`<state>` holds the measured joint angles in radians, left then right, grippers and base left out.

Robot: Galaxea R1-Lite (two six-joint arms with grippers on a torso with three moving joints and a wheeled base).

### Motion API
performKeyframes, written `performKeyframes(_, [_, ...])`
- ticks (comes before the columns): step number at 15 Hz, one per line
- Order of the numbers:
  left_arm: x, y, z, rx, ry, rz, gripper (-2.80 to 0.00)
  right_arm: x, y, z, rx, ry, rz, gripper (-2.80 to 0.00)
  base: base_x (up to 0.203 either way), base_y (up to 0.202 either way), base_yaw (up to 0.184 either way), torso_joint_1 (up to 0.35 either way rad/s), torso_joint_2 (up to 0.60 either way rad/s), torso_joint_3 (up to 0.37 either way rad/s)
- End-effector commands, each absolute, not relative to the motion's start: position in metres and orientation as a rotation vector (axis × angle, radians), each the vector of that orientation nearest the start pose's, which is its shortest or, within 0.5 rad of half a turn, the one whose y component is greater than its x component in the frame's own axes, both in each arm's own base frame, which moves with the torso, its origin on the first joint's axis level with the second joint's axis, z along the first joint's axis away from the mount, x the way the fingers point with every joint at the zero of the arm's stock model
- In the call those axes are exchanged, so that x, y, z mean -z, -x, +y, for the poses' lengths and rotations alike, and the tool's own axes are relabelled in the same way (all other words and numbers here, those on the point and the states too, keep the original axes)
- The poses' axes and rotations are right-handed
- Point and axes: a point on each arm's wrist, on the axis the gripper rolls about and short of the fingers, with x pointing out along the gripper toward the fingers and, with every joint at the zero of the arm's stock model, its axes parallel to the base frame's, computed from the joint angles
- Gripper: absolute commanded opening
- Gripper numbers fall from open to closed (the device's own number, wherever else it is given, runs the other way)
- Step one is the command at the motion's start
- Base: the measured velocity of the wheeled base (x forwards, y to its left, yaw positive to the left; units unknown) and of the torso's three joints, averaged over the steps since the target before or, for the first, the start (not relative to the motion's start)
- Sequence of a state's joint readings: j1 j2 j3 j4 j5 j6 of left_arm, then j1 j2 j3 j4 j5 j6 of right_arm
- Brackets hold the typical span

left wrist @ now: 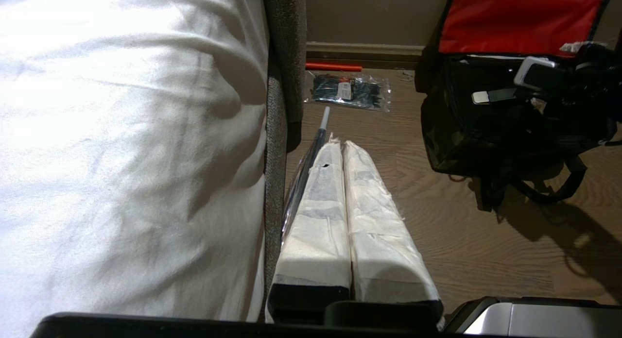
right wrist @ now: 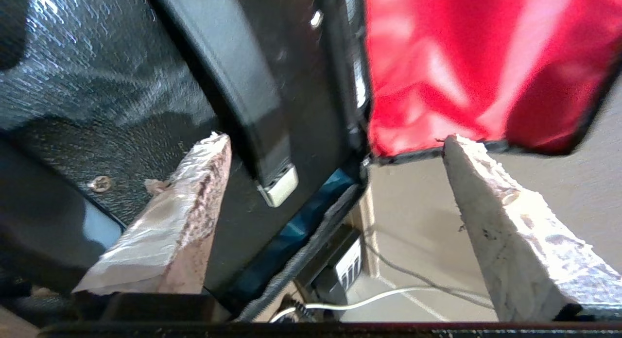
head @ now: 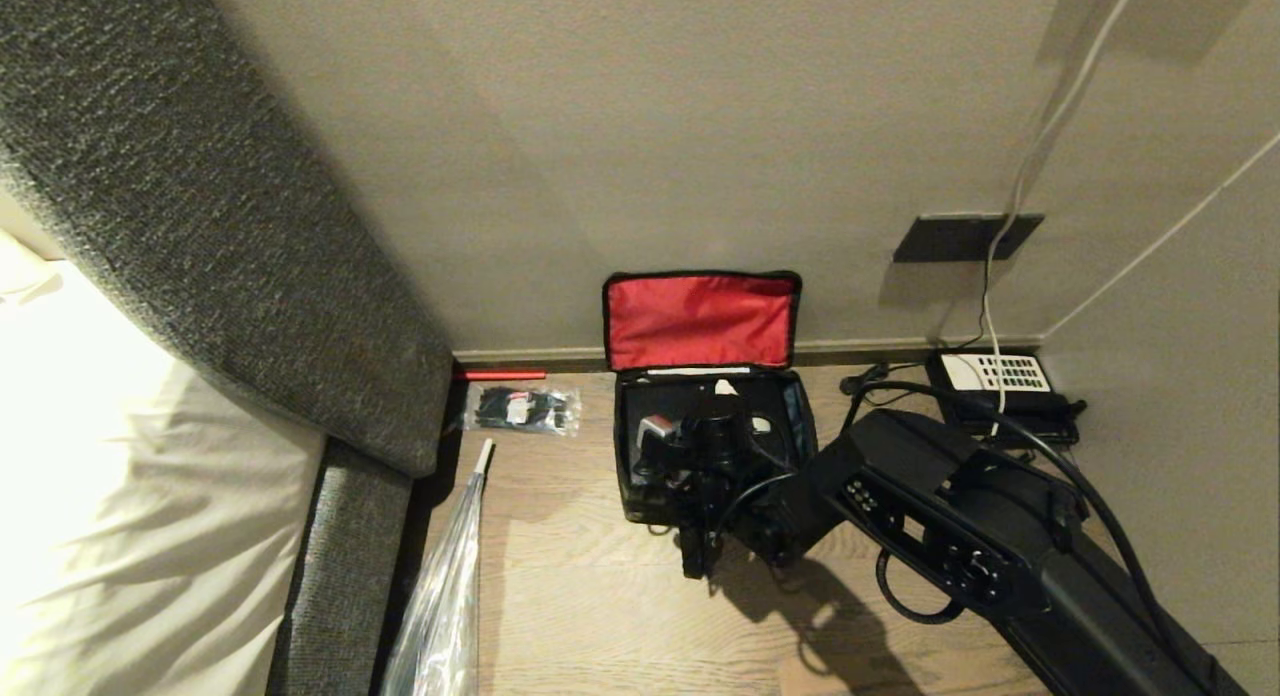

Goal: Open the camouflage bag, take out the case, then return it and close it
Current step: Lift the black box

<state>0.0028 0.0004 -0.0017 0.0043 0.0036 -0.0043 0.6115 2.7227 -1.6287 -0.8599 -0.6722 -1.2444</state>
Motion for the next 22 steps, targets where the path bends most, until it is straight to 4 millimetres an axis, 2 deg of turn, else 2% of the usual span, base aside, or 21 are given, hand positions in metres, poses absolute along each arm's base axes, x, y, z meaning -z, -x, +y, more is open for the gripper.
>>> performKeyframes(1, [-0.075,0.023,0.0,-0.006,0.005,0.002,-2.8,-0.009,-0.426,0.284,-0.041,1.356,0.169,0.0,0.0,0.0,0.0,0.0,0.0,0.0])
performKeyframes(4, [-0.075,0.023,0.0,-0.006,0.005,0.002,-2.8,-0.022,-0.425,0.283,-0.029,1.342,0.154,0.0,0.0,0.0,0.0,0.0,0.0,0.0])
performKeyframes(7, [-0.075,0.023,0.0,-0.006,0.005,0.002,-2.8,-0.025,-0.422,0.281,-0.019,1.333,0.143,0.0,0.0,0.0,0.0,0.0,0.0,0.0])
performKeyframes(14, [-0.075,0.023,0.0,-0.009,0.008,0.008,-2.8,-0.013,-0.415,0.279,-0.024,1.339,0.143,0.0,0.0,0.0,0.0,0.0,0.0,0.0])
performKeyframes(22, [-0.075,0.023,0.0,-0.01,0.005,0.006,-2.8,-0.009,-0.417,0.28,-0.023,1.341,0.141,0.0,-0.035,0.0,0.0,0.001,0.0,0.002])
